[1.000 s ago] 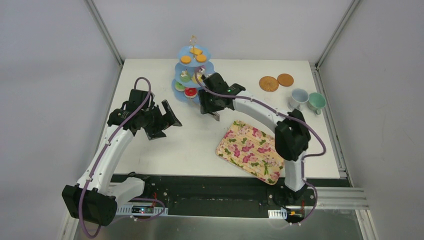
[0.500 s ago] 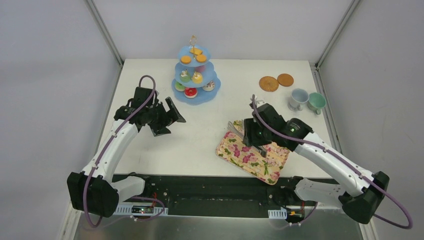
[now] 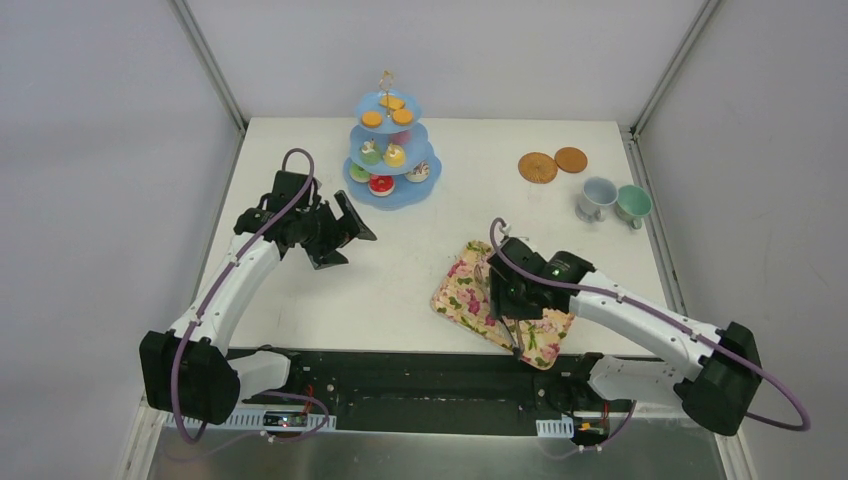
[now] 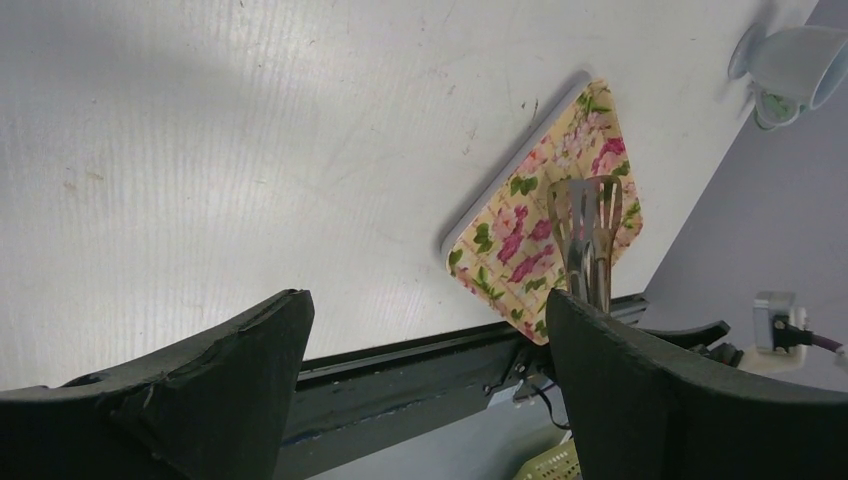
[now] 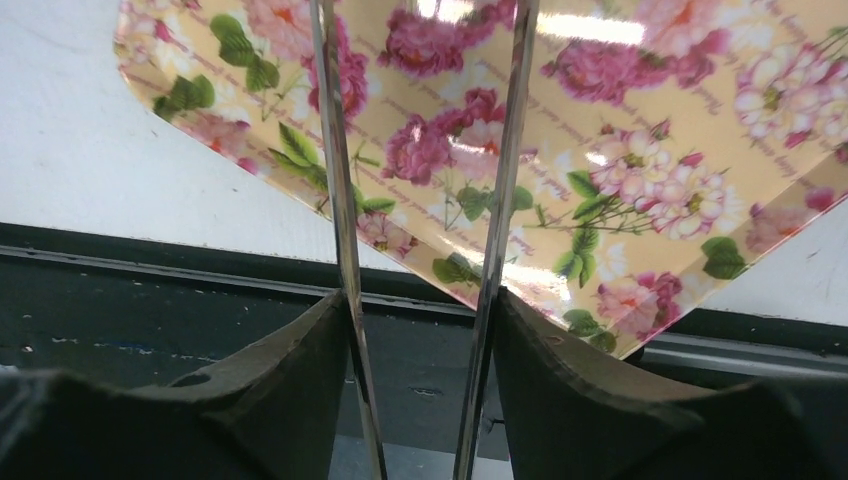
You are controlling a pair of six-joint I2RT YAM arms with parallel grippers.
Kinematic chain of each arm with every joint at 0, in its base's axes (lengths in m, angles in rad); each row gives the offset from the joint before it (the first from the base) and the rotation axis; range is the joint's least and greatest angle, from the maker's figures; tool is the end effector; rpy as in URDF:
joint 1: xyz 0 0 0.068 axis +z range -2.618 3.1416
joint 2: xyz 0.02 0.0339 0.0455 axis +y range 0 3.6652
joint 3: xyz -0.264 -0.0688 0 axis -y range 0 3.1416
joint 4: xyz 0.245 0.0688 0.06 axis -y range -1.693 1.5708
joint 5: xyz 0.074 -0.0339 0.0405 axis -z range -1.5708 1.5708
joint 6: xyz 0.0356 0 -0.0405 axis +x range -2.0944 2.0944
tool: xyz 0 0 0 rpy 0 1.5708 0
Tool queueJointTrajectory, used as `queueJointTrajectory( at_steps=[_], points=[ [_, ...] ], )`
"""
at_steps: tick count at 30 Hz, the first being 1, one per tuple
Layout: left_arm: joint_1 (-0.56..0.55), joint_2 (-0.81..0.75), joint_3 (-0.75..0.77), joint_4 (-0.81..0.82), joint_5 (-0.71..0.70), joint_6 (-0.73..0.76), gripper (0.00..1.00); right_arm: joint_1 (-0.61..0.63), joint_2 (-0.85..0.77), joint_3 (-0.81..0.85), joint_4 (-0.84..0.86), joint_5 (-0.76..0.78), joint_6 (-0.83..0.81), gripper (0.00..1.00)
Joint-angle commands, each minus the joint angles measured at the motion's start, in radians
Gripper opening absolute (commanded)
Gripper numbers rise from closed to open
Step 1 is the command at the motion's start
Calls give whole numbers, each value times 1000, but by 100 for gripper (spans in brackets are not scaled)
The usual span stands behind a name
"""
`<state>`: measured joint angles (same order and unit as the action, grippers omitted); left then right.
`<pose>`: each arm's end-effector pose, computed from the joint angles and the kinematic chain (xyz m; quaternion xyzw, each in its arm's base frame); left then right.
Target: Serve the afternoon tea
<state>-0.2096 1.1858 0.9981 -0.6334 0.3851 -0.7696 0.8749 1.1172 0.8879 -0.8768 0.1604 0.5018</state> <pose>0.2375 -0.0642 0.2931 -0.1851 0.8972 -0.3262 0.2334 0.1361 0.1540 0.2560 -0.1618 0.9566 0.0856 0.2268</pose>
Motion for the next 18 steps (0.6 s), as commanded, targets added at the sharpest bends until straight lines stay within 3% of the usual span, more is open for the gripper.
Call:
queueJointTrajectory(
  at_steps=[1,5,18],
  points=[
    [-4,-29,15,-11,6,-12,90,31,61,-35,22,-29,95,56],
    [-4,-53,-3,-17,0,-26,90,35,133,-67,79,-87,123,57],
    [-3,-58,-3,-35,-7,-30,90,37,247,-58,169,-43,103,66]
  ],
)
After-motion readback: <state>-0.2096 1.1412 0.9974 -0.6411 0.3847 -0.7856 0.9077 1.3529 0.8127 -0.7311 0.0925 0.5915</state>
